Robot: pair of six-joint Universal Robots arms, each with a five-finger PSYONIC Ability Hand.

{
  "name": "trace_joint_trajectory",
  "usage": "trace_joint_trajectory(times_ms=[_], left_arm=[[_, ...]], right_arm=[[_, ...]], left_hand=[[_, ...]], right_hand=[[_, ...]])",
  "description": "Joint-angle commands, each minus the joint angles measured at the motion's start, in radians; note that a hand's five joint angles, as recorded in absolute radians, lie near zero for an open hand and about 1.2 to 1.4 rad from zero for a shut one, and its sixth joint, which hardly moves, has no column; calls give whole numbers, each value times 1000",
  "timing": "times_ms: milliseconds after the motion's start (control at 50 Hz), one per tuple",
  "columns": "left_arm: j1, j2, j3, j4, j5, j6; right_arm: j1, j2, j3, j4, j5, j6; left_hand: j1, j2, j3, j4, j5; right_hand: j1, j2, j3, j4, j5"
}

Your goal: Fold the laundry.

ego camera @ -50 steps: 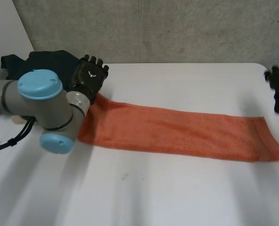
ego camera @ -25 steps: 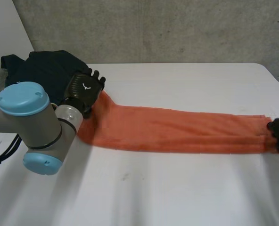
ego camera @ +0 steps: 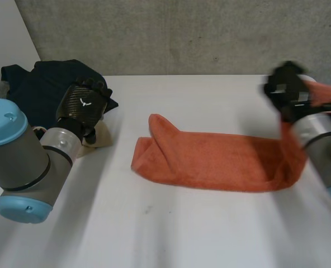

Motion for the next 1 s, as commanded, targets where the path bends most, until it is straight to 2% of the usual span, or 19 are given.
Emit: trace_joint_trajectory(times_ms=[20,60,120,140,180,200,240,300,320,400,480,540,620,660,680,700,740,860,1000], left_arm=[[-1,30,-37,0,0,-13],[-1,30,-43,0,0,-19],[-3,28,-45,2,0,-30],[-3,28,-45,2,0,-33],[-3,27,-43,2,0,-36],[-6,24,-40,2,0,-38],[-9,24,-28,2,0,-39],[-13,24,-8,11,0,-41],[-16,24,-2,17,0,-41],[-52,18,27,46,-2,-41],[-104,-15,53,65,-2,-44],[-139,-59,72,66,-2,-45],[-176,-100,83,66,-3,-45],[-184,-110,83,66,-3,-45],[-188,-111,81,66,-3,-45],[-188,-111,81,66,-3,-45],[-188,-111,79,66,-3,-45],[-184,-98,64,63,-8,-45],[-162,-32,23,57,-11,-47]], right_arm=[[345,175,-74,-46,-181,-2],[428,251,-112,-31,-182,-3],[468,324,-151,5,-162,1],[480,354,-180,34,-128,1],[483,370,-203,64,-78,6],[482,358,-207,89,-15,18],[482,329,-203,97,44,52],[462,229,-168,98,114,212],[445,167,-142,106,131,338],[398,41,-77,150,136,661],[301,-29,-22,286,133,805],[228,-23,25,389,137,781],[149,8,96,428,171,697],[109,22,119,420,194,653],[96,32,125,417,206,632],[71,49,131,410,229,601],[53,54,130,378,263,566],[57,42,122,214,341,495],[206,-67,61,137,343,460]], left_hand=[[-13,-36,-42,-30,-50],[-13,-36,-42,-30,-50],[-13,-36,-42,-30,-50],[-13,-36,-42,-30,-50],[-13,-36,-42,-30,-50],[-13,-36,-42,-30,-50],[-13,-36,-42,-30,-50],[-13,-36,-42,-30,-50],[-13,-36,-42,-30,-50],[-13,-36,-42,-30,-50],[-13,-36,-42,-30,-50],[-13,-36,-42,-30,-50],[-13,-36,-42,-30,-50],[-13,-36,-42,-30,-50],[-13,-36,-42,-30,-50],[-13,-36,-42,-30,-50],[-13,-36,-42,-30,-50],[-13,-36,-42,-30,-50],[-13,-36,-42,-30,-50]], right_hand=[[279,214,202,195,231],[279,214,202,195,231],[279,214,202,195,231],[279,214,202,195,231],[-93,-159,-171,-178,-141],[-563,-629,-641,-648,-611],[-942,-1008,-1020,-1027,-990],[-942,-1008,-1020,-1027,-990],[-942,-1008,-1020,-1027,-990],[-942,-1008,-1020,-1027,-990],[-942,-1008,-1020,-1027,-990],[-942,-1008,-1020,-1027,-990],[-942,-1008,-1020,-1027,-990],[-827,-893,-905,-912,-875],[-693,-758,-770,-777,-741],[-279,-344,-356,-363,-327],[277,211,199,192,229],[279,214,202,195,231],[279,214,202,195,231]])
